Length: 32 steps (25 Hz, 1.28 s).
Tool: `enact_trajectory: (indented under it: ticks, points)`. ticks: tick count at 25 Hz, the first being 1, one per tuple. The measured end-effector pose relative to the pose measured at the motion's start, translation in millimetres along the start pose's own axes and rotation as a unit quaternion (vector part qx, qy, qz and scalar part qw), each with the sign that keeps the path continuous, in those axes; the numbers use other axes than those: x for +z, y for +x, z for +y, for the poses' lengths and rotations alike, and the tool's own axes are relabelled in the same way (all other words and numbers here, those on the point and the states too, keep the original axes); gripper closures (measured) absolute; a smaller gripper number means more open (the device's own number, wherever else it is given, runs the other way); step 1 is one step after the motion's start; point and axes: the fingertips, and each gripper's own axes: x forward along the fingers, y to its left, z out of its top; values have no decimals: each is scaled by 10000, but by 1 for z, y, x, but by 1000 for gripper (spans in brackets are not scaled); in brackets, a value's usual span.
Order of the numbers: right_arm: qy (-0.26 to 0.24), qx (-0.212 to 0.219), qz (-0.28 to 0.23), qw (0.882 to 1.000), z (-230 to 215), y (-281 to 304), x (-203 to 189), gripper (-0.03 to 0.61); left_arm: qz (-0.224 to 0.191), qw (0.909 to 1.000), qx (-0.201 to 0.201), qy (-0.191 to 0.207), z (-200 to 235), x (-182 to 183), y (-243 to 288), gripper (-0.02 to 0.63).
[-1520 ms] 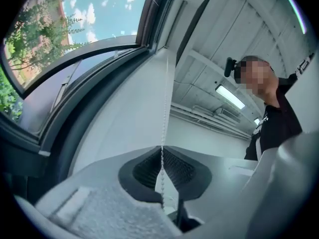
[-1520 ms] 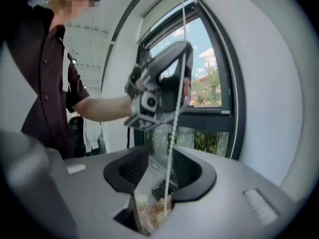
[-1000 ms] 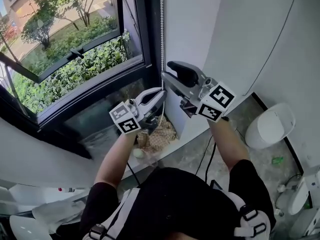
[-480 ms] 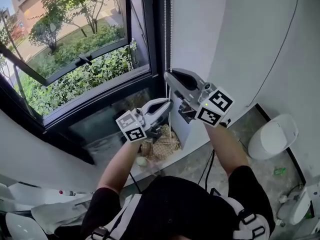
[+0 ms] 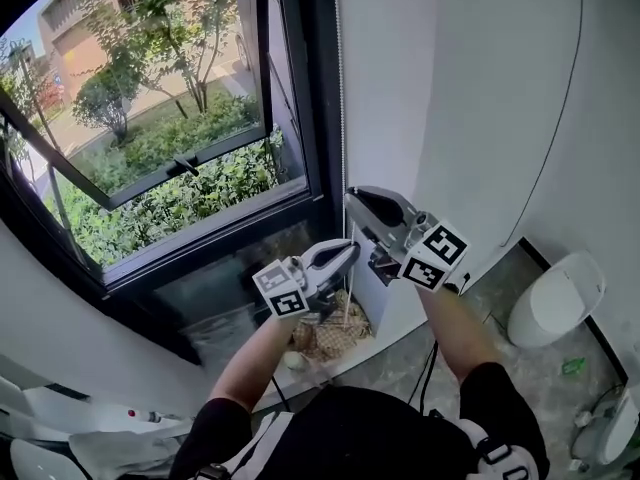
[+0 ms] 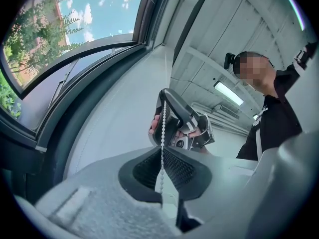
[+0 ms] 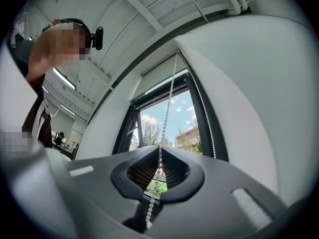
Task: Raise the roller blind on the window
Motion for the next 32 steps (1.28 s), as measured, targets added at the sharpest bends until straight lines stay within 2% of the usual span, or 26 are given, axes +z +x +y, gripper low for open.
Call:
enact_trajectory:
  ticks: [3, 7, 9, 12, 15, 17, 19, 21, 23, 28, 32]
  points:
    - [-166, -3, 224, 9996, 1, -4, -16, 561, 304, 9995, 58, 109, 2, -17, 0, 600]
    - [-8, -43, 812, 9967, 7, -20, -77, 561, 952, 9946, 392, 128, 19, -72, -25, 600]
    - [137, -24, 1304, 9914, 12, -31, -120, 561, 1440, 9881, 532, 59, 30, -112, -44, 600]
    - [250, 35, 2016, 9791, 20, -51, -179, 561, 2167, 9738, 672, -158, 32, -167, -76, 598]
    - [440, 53, 2130, 9761, 25, -61, -197, 561, 2197, 9723, 698, -389, 25, -179, -93, 597]
    - [387, 72, 2149, 9758, 25, -60, -194, 561, 2164, 9736, 658, -321, 21, -173, -96, 589]
    - [278, 70, 2191, 9753, 21, -58, -192, 561, 2204, 9736, 587, -136, 19, -165, -98, 512]
    - [305, 25, 2183, 9754, 17, -58, -192, 561, 2248, 9726, 590, -13, 20, -157, -106, 469]
    - [380, -14, 2146, 9760, 14, -60, -192, 561, 2191, 9733, 685, 53, 27, -142, -115, 458]
    - [338, 6, 2186, 9752, 15, -62, -191, 561, 1211, 9889, 840, 180, 43, -53, -104, 456]
    - [340, -19, 2187, 9752, 15, -62, -190, 561, 646, 9954, 533, 468, 32, 17, -67, 456]
